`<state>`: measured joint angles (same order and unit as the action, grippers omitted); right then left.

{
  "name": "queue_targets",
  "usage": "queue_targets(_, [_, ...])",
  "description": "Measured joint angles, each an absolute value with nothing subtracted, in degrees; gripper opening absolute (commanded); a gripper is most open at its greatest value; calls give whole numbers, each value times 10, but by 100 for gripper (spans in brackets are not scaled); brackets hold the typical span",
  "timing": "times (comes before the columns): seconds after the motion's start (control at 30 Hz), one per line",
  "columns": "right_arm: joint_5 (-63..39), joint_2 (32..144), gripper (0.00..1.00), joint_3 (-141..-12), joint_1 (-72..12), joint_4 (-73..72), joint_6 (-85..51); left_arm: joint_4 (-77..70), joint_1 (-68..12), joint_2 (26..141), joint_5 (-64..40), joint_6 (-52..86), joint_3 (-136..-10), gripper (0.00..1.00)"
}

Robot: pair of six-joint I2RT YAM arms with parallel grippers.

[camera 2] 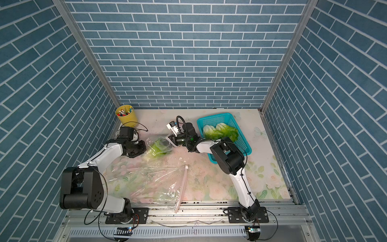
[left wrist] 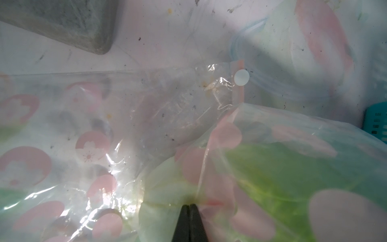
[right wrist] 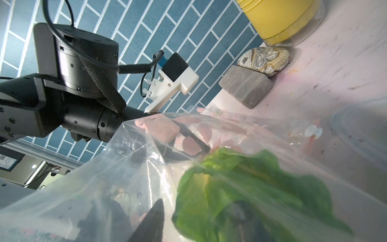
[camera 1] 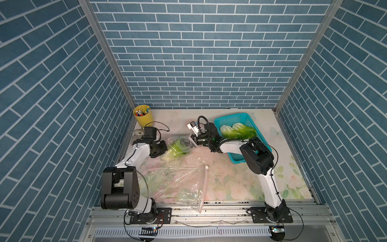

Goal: Open the zip-top bag and take out the chinese cabbages
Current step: Pick up the Chinese cabbage from the zipper food storage bag.

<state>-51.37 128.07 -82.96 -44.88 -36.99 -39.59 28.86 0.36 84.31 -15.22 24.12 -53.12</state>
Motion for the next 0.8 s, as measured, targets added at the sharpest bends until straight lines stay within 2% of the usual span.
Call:
queue_targets(0.33, [-512, 1313, 49, -876, -456, -324, -392, 291, 2, 843, -146, 237, -531, 0])
queue_targets(0.53, [-512, 1322, 42, -889, -458, -311, -390, 293, -1, 843, -142, 235, -531, 0])
queue_targets(0.63, [-512, 1331, 33, -901, -457, -305, -388, 293, -4, 843, -139, 233, -531, 0])
queue_targets(0.67, [-512, 1334, 27, -905, -457, -304, -387, 294, -5, 843, -137, 232, -532, 0])
queue_targets(0.77, [-511, 1336, 1, -907, -457, -304, -392, 298, -8, 842, -132, 229, -534, 0])
queue_targets(0.8, [-512, 1336, 0, -907, -457, -305, -394, 298, -8, 841, -131, 227, -534, 0])
